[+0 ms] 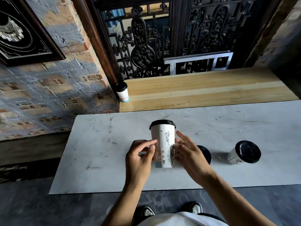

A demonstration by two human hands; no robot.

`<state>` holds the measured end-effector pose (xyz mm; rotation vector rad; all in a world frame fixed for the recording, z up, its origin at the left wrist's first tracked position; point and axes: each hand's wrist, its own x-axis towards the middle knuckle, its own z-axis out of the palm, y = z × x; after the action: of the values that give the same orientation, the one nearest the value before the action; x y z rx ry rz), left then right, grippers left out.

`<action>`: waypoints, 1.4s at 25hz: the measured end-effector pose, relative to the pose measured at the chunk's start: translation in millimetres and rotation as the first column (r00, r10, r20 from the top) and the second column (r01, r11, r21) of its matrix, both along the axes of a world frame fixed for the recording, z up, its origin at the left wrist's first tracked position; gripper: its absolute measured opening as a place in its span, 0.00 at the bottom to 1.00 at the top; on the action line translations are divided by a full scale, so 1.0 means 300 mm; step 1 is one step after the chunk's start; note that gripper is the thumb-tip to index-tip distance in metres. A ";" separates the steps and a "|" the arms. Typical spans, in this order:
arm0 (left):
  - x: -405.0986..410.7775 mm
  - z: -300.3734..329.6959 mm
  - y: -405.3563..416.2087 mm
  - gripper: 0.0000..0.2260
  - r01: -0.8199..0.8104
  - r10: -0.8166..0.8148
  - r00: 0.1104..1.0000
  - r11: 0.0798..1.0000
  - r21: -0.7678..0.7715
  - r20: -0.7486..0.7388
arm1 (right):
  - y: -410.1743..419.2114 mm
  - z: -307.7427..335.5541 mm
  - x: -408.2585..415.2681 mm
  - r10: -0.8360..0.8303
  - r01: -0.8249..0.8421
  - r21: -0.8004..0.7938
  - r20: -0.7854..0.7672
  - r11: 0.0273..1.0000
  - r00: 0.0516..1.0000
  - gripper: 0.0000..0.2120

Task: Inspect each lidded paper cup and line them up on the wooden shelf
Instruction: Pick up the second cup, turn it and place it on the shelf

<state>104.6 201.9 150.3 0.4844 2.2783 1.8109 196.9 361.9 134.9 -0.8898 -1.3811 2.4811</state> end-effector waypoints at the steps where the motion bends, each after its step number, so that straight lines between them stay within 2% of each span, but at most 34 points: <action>1: -0.006 -0.003 0.000 0.14 0.009 -0.008 1.000 1.000 0.002 -0.013 | 0.002 0.007 0.001 0.015 -0.015 0.003 -0.016 1.000 1.000 0.27; 5: -0.013 0.008 0.013 0.19 0.016 -0.016 1.000 1.000 0.003 0.017 | 0.009 0.042 0.001 0.147 -0.140 0.080 -0.090 0.987 0.985 0.17; 10: 0.007 0.023 0.029 0.09 -0.054 0.045 0.988 0.997 0.054 0.148 | 0.020 0.031 0.002 0.040 -0.040 -0.026 -0.021 0.999 0.999 0.15; 13: 0.014 0.028 0.032 0.05 -0.053 0.041 0.984 0.996 0.067 0.174 | 0.028 0.015 0.008 0.042 -0.042 -0.032 0.007 0.999 0.999 0.17; 18: 0.017 0.036 0.030 0.06 -0.050 0.029 0.975 0.995 0.091 0.220 | 0.024 0.033 0.013 0.022 -0.023 -0.014 -0.048 1.000 0.999 0.20; 26: 0.002 0.026 0.012 0.12 -0.037 0.036 0.996 0.999 0.015 0.084 | 0.016 0.051 0.005 0.008 -0.010 -0.033 -0.065 0.999 0.998 0.28; 30: 0.007 0.032 0.006 0.13 -0.049 0.045 0.992 0.998 0.030 0.117 | 0.009 0.058 0.004 0.022 -0.024 -0.023 -0.072 0.999 0.997 0.29; 35: 0.022 0.064 0.004 0.09 -0.067 0.051 0.978 0.995 0.076 0.202 | 0.013 0.073 0.008 -0.013 0.009 -0.054 -0.075 0.998 0.997 0.18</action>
<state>111.3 203.1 169.5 0.2366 2.1114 1.8940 199.2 365.7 157.0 -0.8030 -1.2880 2.5272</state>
